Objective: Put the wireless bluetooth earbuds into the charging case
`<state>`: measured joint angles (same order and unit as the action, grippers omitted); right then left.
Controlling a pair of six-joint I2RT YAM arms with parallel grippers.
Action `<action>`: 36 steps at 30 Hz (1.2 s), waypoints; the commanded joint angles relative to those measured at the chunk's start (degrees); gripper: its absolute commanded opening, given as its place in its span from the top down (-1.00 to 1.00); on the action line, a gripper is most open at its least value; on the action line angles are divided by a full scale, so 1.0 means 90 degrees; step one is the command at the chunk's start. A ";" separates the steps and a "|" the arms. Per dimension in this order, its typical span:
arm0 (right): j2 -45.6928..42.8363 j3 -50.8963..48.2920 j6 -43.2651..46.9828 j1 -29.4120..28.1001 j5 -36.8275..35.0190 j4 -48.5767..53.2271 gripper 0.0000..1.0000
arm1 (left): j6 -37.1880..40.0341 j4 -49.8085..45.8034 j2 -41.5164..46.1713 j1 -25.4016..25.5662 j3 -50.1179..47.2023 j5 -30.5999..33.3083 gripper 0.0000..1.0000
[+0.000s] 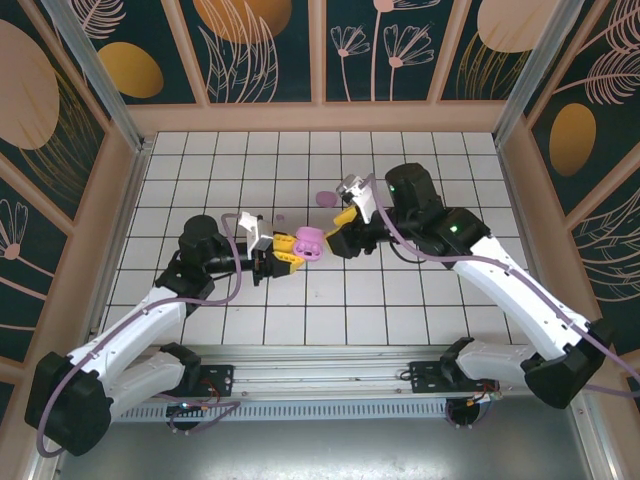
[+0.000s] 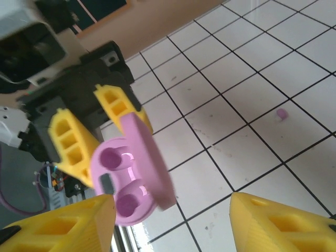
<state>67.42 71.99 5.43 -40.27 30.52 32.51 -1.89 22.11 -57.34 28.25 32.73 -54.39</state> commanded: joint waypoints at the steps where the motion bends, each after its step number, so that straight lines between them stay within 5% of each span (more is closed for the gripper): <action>1: -0.0378 -0.0108 -0.0418 0.0044 0.0157 -0.0382 -0.21 | -0.0387 0.0525 0.0093 0.0020 -0.0116 0.0406 0.85; 6: -0.0511 -0.0062 -0.0797 0.0169 -0.0274 -0.0315 -0.25 | -0.0481 0.0482 0.0109 0.0015 -0.0140 0.0794 0.85; 12: -0.0091 0.0099 -0.1792 0.0903 -0.1771 0.0183 -0.16 | -0.0474 0.0239 0.0269 0.0015 -0.0228 0.1416 0.85; 20: 0.1762 0.0389 -0.2871 0.1390 -0.3185 0.0926 0.00 | -0.0405 -0.0020 0.0354 0.0016 -0.0314 0.1810 0.85; 28: 0.4130 0.1632 -0.2804 0.1501 -0.4121 0.1371 0.30 | -0.0227 -0.0117 0.0135 0.0019 -0.0292 0.1876 0.86; 36: 0.5505 0.2597 -0.2656 0.1590 -0.4749 0.1716 0.35 | -0.0132 0.0130 -0.0126 0.0016 -0.0337 0.1629 0.87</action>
<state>115.46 92.36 -18.79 -26.85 -8.62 44.51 -4.51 21.63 -58.00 28.25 30.15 -38.48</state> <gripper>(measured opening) 0.328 0.257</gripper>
